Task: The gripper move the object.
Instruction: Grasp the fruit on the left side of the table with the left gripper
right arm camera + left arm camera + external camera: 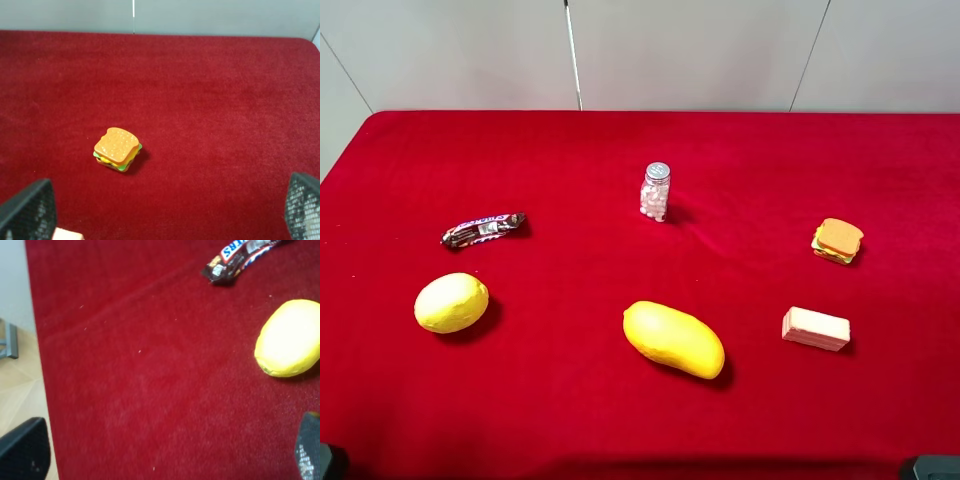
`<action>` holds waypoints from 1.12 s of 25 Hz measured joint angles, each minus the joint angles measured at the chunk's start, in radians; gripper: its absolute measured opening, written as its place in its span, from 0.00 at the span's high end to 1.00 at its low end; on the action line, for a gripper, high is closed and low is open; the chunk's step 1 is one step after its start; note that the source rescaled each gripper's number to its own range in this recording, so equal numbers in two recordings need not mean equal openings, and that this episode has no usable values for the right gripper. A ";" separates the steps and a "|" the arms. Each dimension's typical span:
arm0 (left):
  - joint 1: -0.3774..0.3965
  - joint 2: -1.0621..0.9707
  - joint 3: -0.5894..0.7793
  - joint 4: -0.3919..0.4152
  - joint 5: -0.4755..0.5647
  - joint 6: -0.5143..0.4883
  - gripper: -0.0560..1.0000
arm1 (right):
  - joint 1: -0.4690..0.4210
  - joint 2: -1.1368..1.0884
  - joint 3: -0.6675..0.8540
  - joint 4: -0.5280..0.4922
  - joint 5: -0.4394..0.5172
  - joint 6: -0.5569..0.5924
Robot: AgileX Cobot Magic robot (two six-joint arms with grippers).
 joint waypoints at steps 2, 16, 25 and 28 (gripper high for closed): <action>0.000 0.059 0.000 -0.031 -0.032 0.033 0.00 | 0.000 0.000 0.000 0.000 0.000 0.000; -0.075 0.397 0.000 -0.063 -0.095 0.126 0.00 | 0.000 0.000 0.000 0.000 0.000 0.000; -0.170 0.577 0.000 -0.063 -0.174 0.127 0.00 | 0.000 0.000 0.000 0.000 0.001 0.000; -0.193 0.633 0.000 -0.063 -0.190 0.127 0.00 | 0.000 0.000 0.000 0.000 0.001 0.000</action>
